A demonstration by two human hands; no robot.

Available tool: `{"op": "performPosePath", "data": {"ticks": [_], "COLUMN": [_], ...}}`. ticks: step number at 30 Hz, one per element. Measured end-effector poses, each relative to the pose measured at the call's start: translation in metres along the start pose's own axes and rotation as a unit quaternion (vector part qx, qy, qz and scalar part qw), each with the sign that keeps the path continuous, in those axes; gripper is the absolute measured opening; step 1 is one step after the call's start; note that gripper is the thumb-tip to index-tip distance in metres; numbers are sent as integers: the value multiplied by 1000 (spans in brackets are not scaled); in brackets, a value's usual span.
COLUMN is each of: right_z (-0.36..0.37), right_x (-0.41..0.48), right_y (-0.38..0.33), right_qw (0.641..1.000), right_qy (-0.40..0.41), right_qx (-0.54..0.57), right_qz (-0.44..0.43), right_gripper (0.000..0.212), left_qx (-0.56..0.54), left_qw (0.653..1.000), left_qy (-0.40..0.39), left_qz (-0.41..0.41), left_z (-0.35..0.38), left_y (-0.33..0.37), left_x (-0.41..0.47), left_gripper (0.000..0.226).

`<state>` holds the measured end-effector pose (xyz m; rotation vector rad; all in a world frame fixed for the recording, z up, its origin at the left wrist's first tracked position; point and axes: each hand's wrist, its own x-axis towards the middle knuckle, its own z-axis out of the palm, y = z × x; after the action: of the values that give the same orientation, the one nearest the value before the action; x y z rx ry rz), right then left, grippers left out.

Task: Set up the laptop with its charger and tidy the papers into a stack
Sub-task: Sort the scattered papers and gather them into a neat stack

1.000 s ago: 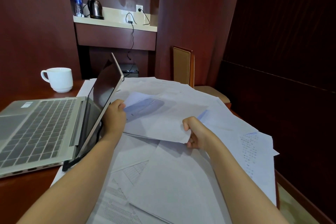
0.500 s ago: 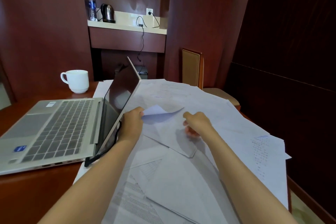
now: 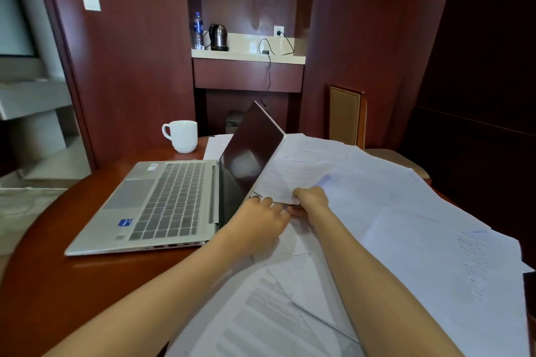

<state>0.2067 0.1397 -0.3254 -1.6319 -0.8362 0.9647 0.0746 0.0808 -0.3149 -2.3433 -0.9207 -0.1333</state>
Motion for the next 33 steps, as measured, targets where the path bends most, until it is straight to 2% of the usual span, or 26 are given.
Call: {"op": "performPosePath", "data": {"ticks": [2,4,11,17,22,28,30,33], "right_z": [0,1,6,16,14,-38,-54,-73], "right_x": [-1,-5,-25,-38,-43,-37,-40,-48], "right_y": [-1,-1,-3,-4,-5,-13,-14,-12], "right_qw": [1000,1000,1000,1000,999,996,995,995], "right_qy": [3,7,-8,4,25,46,48,45], "right_qx": [3,7,4,19,22,-65,-75,-72], "right_qz": [-1,-1,5,-4,-9,-37,-45,-54], "right_gripper": [15,14,23,24,24,21,23,24], "left_qx": [65,136,279,370,359,312,280,173], "left_qw": [996,988,958,925,926,941,952,977], "left_qy": [-20,-22,-53,-80,-107,-123,-124,-117], "left_qz": [54,75,41,42,45,38,22,-31], "left_z": [-2,10,24,28,23,23,20,13], "left_y": [-10,-17,-18,-12,-13,-15,-14,-7], "left_x": [-10,-16,-14,-7,-6,-3,0,4], "left_gripper": [21,17,14,30,35,39,36,34]}}
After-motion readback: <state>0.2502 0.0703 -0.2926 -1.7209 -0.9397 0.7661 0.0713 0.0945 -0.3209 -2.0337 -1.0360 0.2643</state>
